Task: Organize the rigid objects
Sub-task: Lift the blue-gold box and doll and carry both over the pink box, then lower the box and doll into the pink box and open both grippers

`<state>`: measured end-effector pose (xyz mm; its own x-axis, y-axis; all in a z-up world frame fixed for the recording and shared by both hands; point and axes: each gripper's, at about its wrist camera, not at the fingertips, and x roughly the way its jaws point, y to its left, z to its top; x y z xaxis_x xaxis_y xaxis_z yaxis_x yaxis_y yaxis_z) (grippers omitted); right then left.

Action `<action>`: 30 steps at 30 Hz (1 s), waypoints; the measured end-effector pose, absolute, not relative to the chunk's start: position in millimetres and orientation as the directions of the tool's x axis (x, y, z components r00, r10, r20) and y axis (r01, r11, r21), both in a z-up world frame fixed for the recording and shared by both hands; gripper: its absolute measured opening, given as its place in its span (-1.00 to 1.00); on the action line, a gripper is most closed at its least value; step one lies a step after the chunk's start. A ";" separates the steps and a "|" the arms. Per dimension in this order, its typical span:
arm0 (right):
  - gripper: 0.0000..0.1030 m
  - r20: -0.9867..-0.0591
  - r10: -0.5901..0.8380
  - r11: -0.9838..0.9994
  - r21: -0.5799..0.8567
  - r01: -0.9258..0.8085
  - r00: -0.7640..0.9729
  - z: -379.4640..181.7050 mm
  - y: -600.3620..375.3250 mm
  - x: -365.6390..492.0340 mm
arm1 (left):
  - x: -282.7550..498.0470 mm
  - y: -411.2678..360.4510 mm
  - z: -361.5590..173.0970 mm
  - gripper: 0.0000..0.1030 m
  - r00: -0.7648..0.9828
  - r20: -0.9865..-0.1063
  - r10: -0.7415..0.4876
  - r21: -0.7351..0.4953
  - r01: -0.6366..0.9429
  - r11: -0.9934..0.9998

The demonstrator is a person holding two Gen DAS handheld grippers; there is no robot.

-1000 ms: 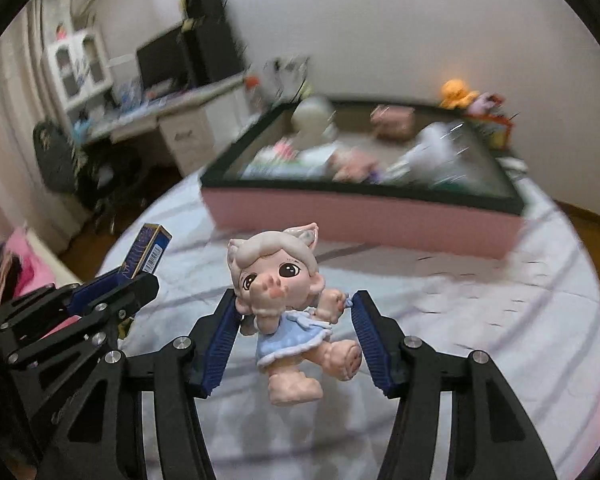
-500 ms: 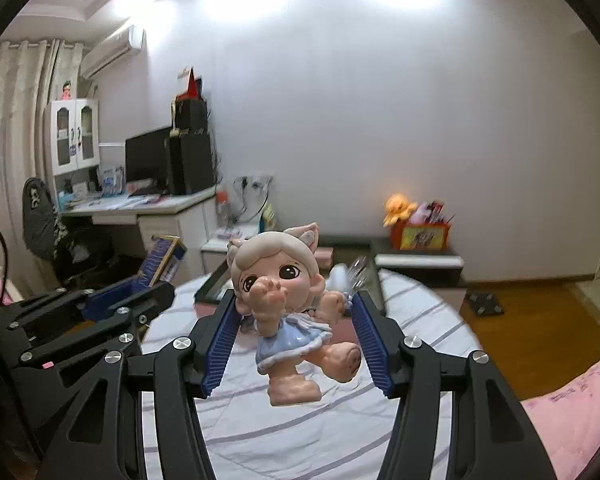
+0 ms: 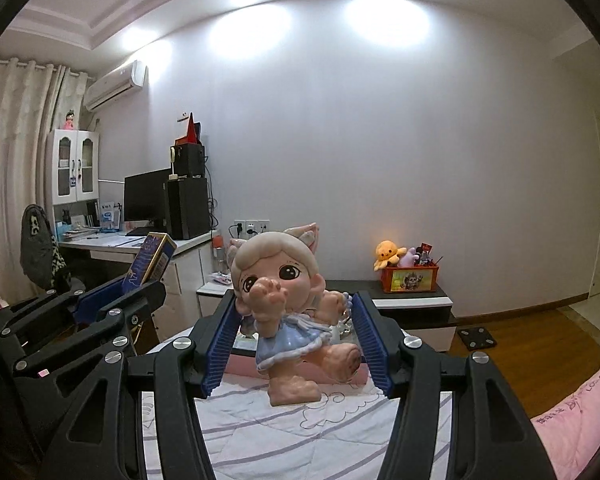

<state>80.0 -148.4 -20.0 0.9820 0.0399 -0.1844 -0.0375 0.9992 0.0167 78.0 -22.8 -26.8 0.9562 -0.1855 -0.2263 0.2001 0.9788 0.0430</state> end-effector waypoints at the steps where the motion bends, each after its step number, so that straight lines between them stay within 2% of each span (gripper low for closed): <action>1: 0.14 -0.184 0.039 0.999 0.016 -0.037 0.982 -20.6 -148.8 80.0 | 78.7 -23.1 -26.8 -0.60 0.957 -0.226 -0.183 0.045 0.198 0.979; 11: 0.14 -0.199 0.044 0.999 0.022 -0.040 0.979 -27.6 -155.0 96.5 | 96.7 -30.7 -30.4 -0.60 0.957 -0.232 -0.174 0.062 0.194 0.979; 21: 0.14 -0.251 0.033 0.999 0.013 -0.031 0.967 -28.8 -166.2 173.2 | 199.8 -46.2 -30.4 -0.60 0.928 -0.314 -0.200 0.073 0.233 0.970; 25: 0.14 -0.307 0.043 0.999 0.022 -0.038 0.951 -34.0 -174.4 228.5 | 271.4 -53.6 -45.5 -0.60 0.889 -0.415 -0.194 0.057 0.238 0.970; 30: 0.14 -0.455 0.056 0.998 0.056 -0.035 0.888 -66.4 -184.3 311.5 | 351.9 -65.0 -90.7 -0.60 0.808 -0.572 -0.141 0.069 0.219 0.973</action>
